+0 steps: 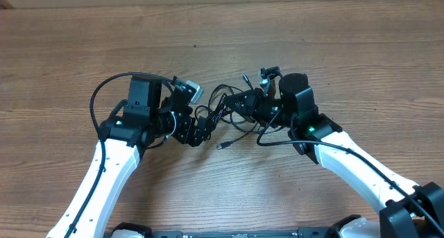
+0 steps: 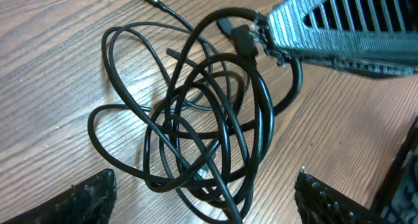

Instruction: Untangle cables

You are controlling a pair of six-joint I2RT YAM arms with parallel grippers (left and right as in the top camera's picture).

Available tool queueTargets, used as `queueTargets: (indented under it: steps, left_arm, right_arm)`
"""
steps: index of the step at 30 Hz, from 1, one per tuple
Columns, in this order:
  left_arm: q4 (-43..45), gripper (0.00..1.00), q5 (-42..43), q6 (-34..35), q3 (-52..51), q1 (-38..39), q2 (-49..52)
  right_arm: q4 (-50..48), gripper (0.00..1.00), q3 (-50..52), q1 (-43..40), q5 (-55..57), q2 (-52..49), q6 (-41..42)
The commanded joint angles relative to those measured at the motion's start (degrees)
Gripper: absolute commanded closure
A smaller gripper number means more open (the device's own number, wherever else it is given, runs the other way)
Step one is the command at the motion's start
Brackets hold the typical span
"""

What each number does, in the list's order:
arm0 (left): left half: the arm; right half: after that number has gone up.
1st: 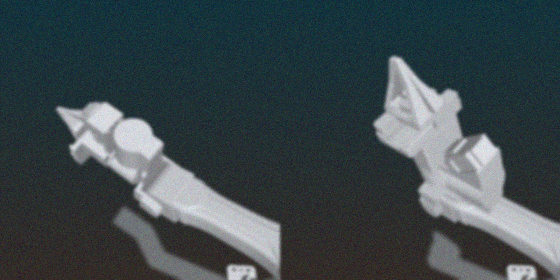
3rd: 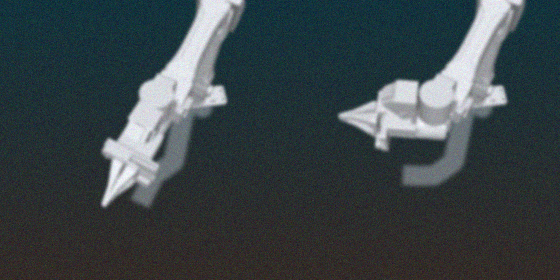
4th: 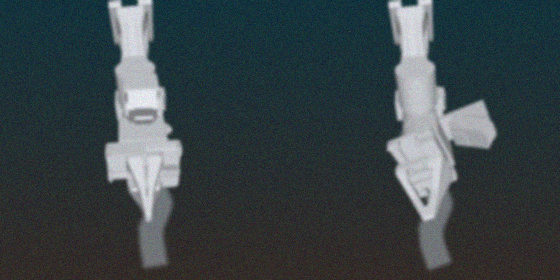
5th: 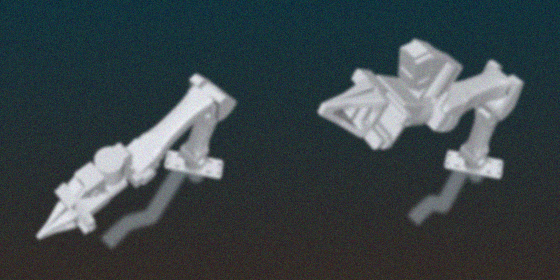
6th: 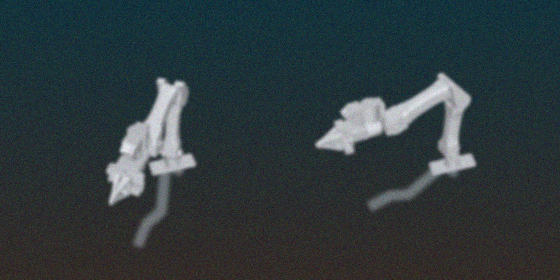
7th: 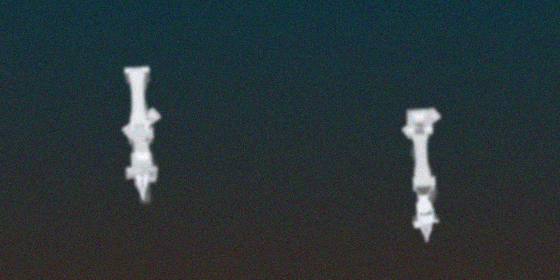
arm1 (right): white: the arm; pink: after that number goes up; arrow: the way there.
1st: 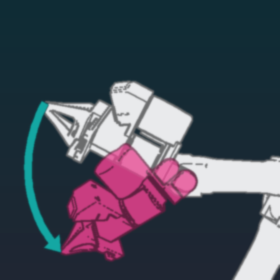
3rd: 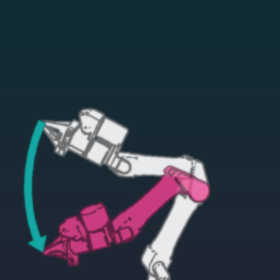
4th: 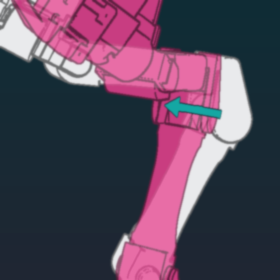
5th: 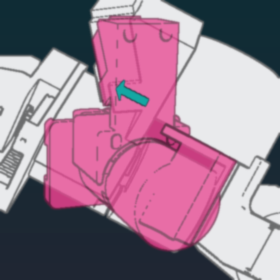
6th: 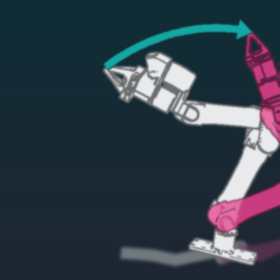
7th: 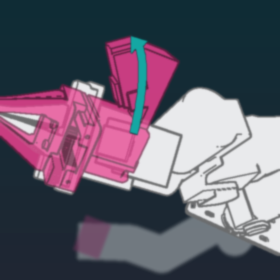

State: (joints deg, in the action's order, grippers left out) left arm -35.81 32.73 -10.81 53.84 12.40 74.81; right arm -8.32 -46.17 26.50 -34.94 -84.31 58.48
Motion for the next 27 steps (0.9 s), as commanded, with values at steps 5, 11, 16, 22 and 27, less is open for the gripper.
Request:
queueTargets:
  steps: [5,11,16,22,27]
  left_arm:
    - [-0.5,0.12,2.9,-4.9,0.6,0.4,0.2]
    - [-2.8,0.11,2.9,-12.0,0.6,0.4,0.3]
    - [-3.1,0.17,3.0,-13.2,0.6,0.5,1.3]
    - [-2.2,0.24,3.2,-14.5,0.6,2.3,4.3]
    - [-0.4,0.46,5.9,-14.5,0.6,3.7,5.2]
  right_arm:
    - [-0.6,0.96,-0.7,-0.3,-0.8,1.7,0.0]
    - [-0.6,0.96,-0.7,-0.3,-0.8,1.7,0.0]
    - [-0.6,0.96,-0.7,-0.3,-0.8,1.7,0.0]
    - [-0.6,0.96,-0.7,-0.3,-0.8,1.7,0.0]
    - [-0.6,0.96,-0.7,-0.3,-0.8,1.7,0.0]
